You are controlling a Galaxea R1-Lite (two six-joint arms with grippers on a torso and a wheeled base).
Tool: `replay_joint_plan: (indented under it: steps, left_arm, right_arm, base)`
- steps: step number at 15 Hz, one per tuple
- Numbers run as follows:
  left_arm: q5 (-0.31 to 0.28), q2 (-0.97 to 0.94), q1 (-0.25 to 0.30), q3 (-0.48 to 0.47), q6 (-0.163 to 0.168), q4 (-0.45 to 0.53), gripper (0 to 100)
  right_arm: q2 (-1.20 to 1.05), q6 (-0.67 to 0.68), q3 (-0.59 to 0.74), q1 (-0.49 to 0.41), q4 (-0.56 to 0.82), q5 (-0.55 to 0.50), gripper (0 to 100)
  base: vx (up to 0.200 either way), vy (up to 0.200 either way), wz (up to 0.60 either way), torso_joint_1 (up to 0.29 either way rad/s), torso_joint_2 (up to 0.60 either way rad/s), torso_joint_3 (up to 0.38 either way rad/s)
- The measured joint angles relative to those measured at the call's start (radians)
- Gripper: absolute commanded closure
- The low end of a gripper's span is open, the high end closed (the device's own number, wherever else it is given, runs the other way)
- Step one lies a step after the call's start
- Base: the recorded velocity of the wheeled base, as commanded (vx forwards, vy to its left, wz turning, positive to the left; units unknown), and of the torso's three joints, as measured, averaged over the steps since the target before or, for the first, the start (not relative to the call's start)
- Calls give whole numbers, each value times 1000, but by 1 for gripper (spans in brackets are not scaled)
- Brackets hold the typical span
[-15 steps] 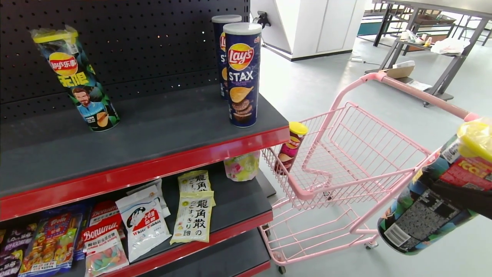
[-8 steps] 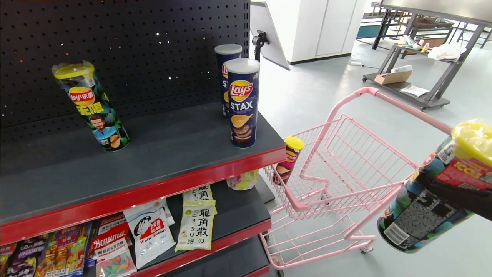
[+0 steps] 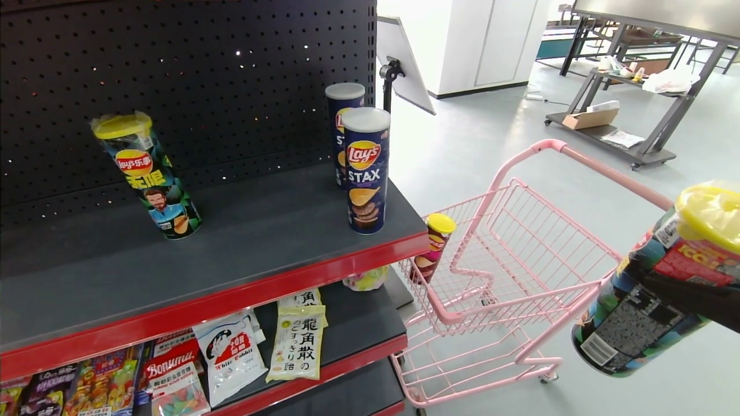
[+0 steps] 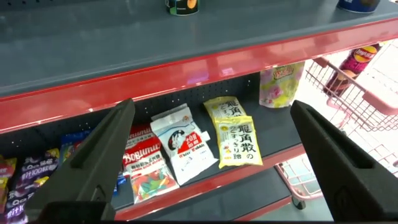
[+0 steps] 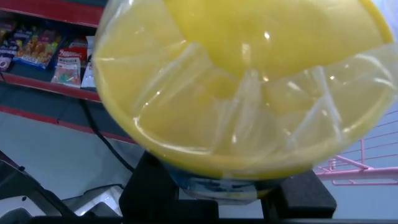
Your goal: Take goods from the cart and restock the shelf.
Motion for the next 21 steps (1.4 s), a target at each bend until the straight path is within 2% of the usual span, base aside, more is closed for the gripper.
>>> replay_joint_plan:
  steps: [4, 9, 11, 13, 18, 21]
  left_arm:
    - [0, 0, 0, 0, 0, 0, 0]
    - [1, 0, -1, 0, 0, 0, 0]
    - [0, 0, 0, 0, 0, 1, 0]
    - [0, 0, 1, 0, 0, 0, 0]
    - [0, 0, 0, 0, 0, 0, 0]
    - [1, 0, -1, 0, 0, 0, 0]
  right_arm:
    - [1, 0, 7, 4, -3, 2, 100]
    - [-5, -37, 45, 6, -7, 5, 100]
    - [-11, -43, 72, 8, -44, 10, 100]
    - [-25, -41, 102, 45, -79, 60, 100]
    - [-38, -41, 131, 105, -83, 106, 100]
    - [-37, -43, 137, 135, -83, 156, 100]
  base:
    - [0, 0, 600, 8, 0, -2]
    - [0, 0, 0, 0, 0, 0]
    - [0, 200, 0, 0, 7, 0]
    - [0, 200, 0, -3, 0, 0]
    - [0, 200, 0, 2, 2, 2]
    - [0, 0, 0, 0, 0, 0]
